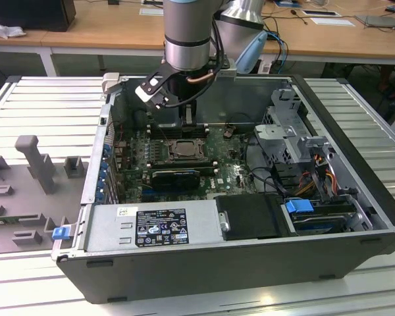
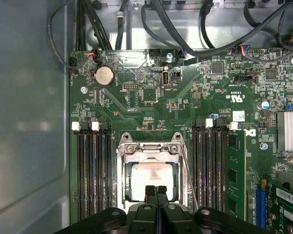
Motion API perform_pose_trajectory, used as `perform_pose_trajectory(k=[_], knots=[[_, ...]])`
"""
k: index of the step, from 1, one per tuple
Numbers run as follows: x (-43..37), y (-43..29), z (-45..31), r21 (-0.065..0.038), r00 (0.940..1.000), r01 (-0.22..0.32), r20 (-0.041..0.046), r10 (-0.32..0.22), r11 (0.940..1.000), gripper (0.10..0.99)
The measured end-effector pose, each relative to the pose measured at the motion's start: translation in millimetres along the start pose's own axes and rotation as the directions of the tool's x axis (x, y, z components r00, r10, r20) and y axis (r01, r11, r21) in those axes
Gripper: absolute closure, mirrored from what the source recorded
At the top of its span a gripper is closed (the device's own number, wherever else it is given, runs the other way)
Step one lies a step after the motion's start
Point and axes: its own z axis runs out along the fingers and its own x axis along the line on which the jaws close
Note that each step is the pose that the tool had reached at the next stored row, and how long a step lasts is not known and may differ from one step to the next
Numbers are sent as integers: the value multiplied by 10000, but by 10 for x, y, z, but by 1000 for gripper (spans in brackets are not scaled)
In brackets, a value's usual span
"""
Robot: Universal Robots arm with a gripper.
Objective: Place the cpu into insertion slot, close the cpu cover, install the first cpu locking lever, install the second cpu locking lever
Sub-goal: 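Install the first cpu locking lever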
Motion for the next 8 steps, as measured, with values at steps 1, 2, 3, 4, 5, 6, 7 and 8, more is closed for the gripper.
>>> perform_pose_trajectory(k=[1, 2, 3, 4, 5, 6, 7, 8], knots=[[0, 0, -12, 0, 10000, 28, -2, -28, 10000, 980], [1, 1, -12, 2, 9999, 122, -9, -122, 9999, 980], [0, 1, -14, 11, 9993, 375, -15, -375, 9993, 980], [1, 1, -14, 18, 9984, 571, -22, -571, 9984, 980], [1, 1, -14, 23, 9970, 771, -29, -771, 9970, 980], [1, 1, -14, 30, 9945, 1042, -39, -1042, 9945, 980], [1, 1, -14, 38, 9910, 1338, -50, -1338, 9910, 980], [1, 1, -14, 45, 9871, 1598, -59, -1597, 9871, 980]])
